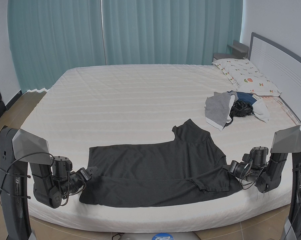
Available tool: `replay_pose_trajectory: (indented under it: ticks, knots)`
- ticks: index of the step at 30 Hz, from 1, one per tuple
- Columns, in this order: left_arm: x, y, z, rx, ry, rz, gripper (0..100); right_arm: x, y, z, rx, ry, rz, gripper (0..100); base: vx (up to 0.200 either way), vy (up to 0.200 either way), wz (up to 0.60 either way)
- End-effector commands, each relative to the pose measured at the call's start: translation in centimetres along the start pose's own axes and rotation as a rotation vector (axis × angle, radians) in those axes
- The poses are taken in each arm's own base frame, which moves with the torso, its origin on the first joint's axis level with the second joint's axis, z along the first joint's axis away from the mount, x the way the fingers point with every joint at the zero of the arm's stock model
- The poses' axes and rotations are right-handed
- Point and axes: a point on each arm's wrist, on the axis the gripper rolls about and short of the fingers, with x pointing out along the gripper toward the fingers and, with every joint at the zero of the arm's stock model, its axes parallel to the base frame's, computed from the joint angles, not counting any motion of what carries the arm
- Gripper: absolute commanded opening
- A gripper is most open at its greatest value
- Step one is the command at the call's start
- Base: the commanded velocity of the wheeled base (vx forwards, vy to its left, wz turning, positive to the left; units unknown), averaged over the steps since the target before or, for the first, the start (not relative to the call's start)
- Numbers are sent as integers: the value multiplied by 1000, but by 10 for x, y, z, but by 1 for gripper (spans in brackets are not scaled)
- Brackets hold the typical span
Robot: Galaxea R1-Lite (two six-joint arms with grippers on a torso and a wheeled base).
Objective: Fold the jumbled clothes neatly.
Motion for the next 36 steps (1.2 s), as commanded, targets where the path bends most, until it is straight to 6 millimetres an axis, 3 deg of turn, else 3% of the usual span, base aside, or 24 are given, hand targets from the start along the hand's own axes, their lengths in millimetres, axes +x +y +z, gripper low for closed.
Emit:
replay_pose_trajectory:
  ticks: [1,15,24,25,36]
  knots:
    - [-8,-8,3,8,-5,-26,100,1,0,-2,0,6,2,0,0,0,0]
    - [16,-9,-6,34,-18,-15,100,2,1,-3,1,9,5,0,0,0,0]
    - [17,-9,-6,34,-24,-9,100,2,1,-3,2,7,4,0,0,0,0]
    - [17,-9,-6,34,-24,-9,0,2,1,-3,2,7,4,0,0,0,0]
    - [7,-4,-3,19,-77,76,0,-5,5,-2,-11,-29,27,0,0,0,0]
